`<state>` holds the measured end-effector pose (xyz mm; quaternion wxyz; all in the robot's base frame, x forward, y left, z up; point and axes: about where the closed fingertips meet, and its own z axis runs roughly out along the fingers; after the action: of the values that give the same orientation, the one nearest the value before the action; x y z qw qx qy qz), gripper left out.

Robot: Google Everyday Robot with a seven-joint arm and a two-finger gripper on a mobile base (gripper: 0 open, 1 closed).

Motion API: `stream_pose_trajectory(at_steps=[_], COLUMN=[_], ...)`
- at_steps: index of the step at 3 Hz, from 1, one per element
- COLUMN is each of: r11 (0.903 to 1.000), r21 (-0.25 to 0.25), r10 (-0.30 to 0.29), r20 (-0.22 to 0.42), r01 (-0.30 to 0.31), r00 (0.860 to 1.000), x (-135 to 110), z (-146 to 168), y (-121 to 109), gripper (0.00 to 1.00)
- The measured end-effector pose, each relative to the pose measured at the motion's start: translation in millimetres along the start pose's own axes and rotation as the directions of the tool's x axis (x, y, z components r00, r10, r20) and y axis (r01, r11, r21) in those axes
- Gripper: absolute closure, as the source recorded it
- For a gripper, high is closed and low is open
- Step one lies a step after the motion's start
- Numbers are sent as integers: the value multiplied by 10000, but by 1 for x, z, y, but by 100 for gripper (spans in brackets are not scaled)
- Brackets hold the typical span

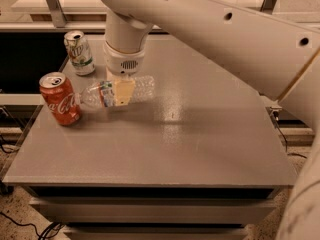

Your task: Move water bottle near coke can

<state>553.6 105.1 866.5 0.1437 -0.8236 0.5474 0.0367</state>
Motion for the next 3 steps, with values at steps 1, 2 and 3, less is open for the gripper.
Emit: stream_pose_trajectory(at_steps=[1, 2, 3], r11=[10000, 10000, 9999], r21=[-33, -56, -56], r10=[14, 63, 113], r20=[17, 31, 65], r01=[-14, -63, -113], r00=[10000, 10000, 9999], x=[-1, -1, 0], z=[1, 2, 3], y=[1, 2, 3], gripper=[38, 13, 0])
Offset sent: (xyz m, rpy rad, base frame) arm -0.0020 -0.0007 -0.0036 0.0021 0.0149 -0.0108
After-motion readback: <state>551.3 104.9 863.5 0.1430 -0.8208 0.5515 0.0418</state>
